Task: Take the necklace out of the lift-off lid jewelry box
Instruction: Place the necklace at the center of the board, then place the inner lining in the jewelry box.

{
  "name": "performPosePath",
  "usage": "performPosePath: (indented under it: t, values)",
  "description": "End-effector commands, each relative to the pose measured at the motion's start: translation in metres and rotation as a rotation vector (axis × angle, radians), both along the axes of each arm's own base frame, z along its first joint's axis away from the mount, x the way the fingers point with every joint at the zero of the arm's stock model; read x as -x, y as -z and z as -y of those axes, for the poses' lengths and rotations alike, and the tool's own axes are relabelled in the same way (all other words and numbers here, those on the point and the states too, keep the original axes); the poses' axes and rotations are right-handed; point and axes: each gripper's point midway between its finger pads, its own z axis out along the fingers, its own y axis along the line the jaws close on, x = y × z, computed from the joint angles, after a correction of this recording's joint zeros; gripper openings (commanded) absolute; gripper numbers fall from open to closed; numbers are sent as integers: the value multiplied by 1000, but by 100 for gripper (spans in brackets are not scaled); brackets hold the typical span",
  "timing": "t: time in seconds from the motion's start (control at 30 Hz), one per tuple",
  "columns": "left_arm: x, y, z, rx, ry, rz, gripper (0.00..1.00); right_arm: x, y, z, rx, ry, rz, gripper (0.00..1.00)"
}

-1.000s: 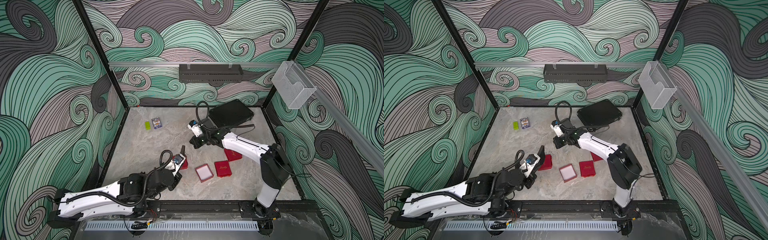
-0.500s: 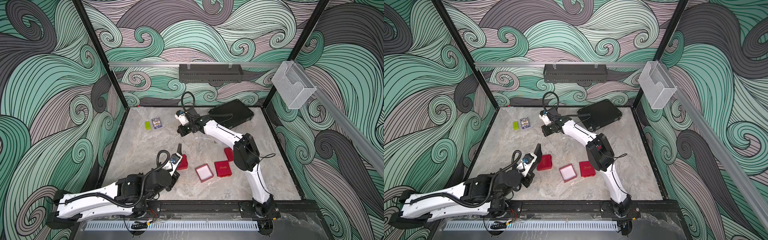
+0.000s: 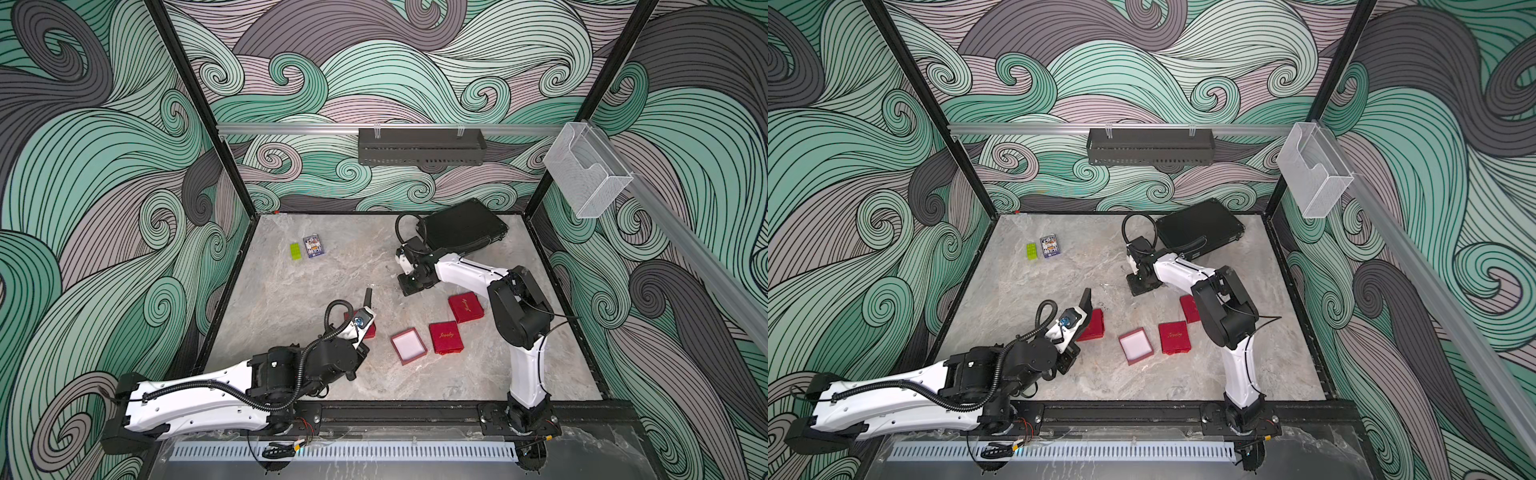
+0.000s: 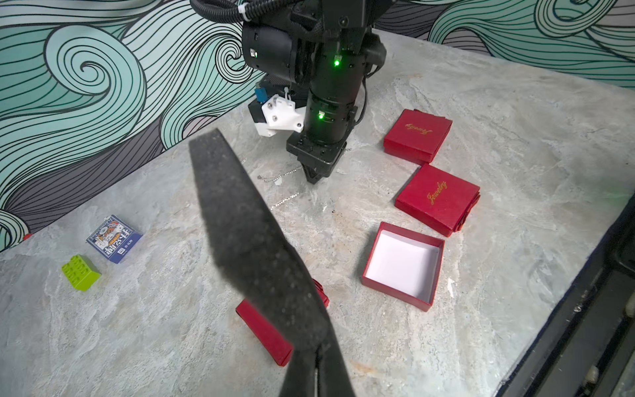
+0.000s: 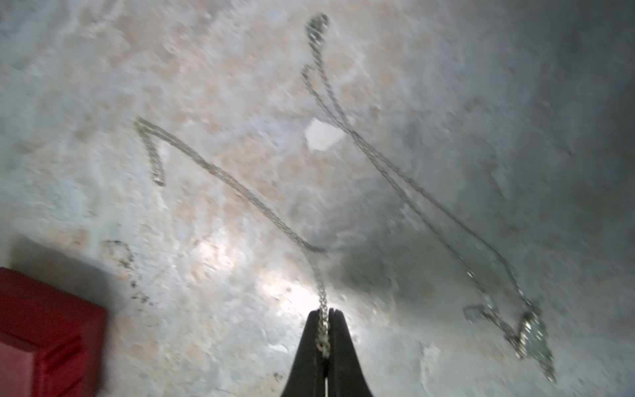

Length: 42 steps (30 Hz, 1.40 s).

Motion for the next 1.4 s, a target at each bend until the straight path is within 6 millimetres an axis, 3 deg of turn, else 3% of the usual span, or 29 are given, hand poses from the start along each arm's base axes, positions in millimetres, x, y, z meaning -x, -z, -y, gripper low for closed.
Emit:
performPosePath:
  t: [0.0, 0.1, 0.2, 0.37, 0.43, 0.57, 0.7, 0.8, 0.9, 1.07, 1.27, 1.37]
  values:
    - [-4, -20, 11, 60, -2, 11, 0, -2, -19, 19, 49, 53, 52, 0]
    - [-6, -22, 18, 85, 0, -16, 0, 4, -18, 37, 97, 91, 33, 9]
    - [-10, -20, 25, 119, 7, -56, 0, 11, -22, 49, 107, 115, 17, 30]
    - [-17, -21, 34, 253, 73, -166, 0, 26, -40, 57, 64, 120, 5, 60]
    - [-18, -26, 37, 306, 120, -193, 0, 35, -50, 54, -2, 109, -14, 67]
    - [-18, -38, 41, 372, 197, -223, 0, 65, -90, 20, -332, -7, -77, 68]
    - [-15, -51, 49, 472, 299, -279, 0, 101, -159, -12, -695, -172, -54, 70]
    - [-6, -63, 58, 552, 420, -312, 0, 123, -206, -22, -892, -281, -2, 78]
    - [3, -73, 65, 592, 515, -332, 0, 143, -239, -22, -1007, -364, 42, 83]
    - [18, -83, 74, 598, 652, -392, 0, 161, -267, -21, -1094, -442, 68, 82]
    - [21, -87, 80, 607, 711, -392, 0, 172, -271, -22, -1138, -489, 17, 71]
    - [19, -88, 78, 610, 699, -368, 0, 176, -268, -20, -1137, -489, 5, 70]
